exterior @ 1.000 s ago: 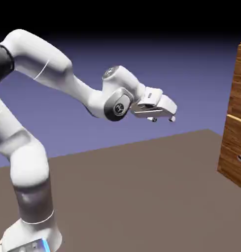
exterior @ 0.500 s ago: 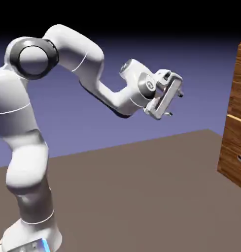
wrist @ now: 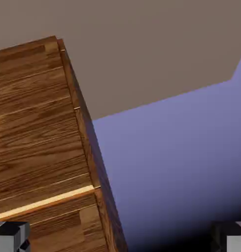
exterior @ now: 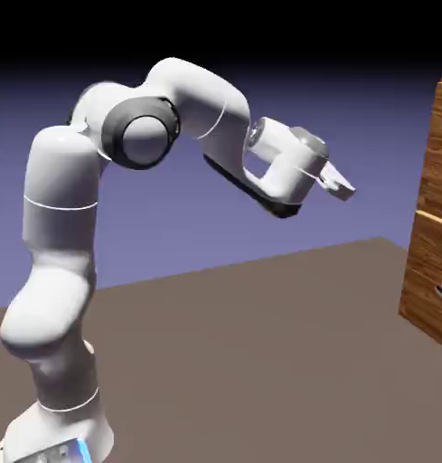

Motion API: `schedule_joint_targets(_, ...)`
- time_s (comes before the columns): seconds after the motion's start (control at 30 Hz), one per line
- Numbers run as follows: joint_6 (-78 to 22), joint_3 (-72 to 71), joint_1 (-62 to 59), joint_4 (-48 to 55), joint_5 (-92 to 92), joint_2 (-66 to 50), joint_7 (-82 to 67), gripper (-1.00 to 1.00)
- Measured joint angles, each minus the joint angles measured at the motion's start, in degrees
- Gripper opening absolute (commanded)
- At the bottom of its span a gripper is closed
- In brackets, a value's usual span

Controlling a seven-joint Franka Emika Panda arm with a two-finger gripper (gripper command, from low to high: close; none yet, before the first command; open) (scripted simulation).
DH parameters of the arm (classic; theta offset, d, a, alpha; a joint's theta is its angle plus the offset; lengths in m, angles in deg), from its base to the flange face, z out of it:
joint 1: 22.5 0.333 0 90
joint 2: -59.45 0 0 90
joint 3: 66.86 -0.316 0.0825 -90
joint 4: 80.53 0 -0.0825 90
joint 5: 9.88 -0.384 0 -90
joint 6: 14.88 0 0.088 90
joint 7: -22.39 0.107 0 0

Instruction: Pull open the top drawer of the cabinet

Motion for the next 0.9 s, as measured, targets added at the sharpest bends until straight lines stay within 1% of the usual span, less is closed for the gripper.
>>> schedule_joint_targets(0.9, 0.4, -24.2, -18.3, 41.6, 67.3, -34.7, -60.7, 0.00)
